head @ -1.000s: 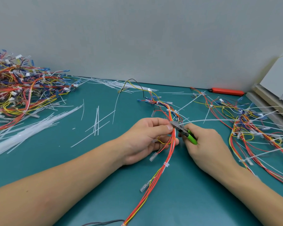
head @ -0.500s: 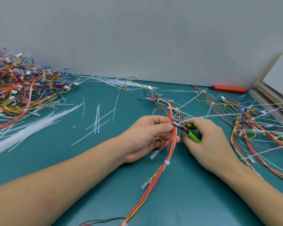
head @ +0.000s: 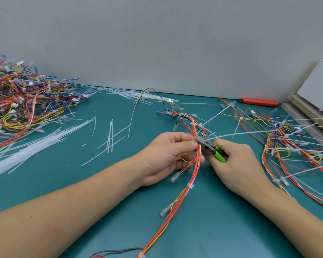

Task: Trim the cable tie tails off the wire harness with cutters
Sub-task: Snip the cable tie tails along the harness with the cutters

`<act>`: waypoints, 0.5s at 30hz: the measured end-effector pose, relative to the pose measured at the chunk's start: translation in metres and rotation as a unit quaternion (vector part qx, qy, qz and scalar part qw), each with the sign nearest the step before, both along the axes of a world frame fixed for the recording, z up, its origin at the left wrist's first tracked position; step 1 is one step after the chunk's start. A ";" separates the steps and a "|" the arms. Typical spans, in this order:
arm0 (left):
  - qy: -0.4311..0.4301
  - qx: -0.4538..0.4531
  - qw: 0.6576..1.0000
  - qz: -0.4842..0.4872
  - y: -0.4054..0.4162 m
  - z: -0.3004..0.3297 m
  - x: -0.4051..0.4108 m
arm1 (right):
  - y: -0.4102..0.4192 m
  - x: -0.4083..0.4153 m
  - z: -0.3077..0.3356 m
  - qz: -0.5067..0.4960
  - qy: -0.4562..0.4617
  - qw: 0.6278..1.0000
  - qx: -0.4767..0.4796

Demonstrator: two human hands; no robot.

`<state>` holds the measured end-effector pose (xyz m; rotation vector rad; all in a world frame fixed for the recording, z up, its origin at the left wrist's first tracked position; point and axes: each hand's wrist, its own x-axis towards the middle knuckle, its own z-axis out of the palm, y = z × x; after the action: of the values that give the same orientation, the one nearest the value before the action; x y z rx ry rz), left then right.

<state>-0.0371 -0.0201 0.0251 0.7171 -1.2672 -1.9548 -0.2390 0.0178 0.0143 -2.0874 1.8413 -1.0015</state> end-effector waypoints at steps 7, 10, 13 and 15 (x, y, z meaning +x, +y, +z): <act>-0.002 -0.001 1.000 0.000 0.000 0.000 0.001 | 0.001 0.002 0.003 0.018 -0.001 1.000 -0.007; -0.002 0.003 1.000 0.000 -0.001 0.000 0.001 | 0.001 0.002 0.003 0.023 -0.005 1.000 0.000; -0.005 0.003 1.000 -0.005 -0.002 -0.001 0.001 | 0.001 0.001 0.003 0.022 0.002 1.000 -0.003; -0.005 0.000 1.000 -0.007 -0.002 -0.001 0.001 | 0.000 0.001 0.003 0.025 0.002 1.000 -0.006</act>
<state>-0.0364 -0.0218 0.0238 0.7205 -1.2806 -1.9647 -0.2383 0.0181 0.0176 -2.1334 1.7799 -0.9976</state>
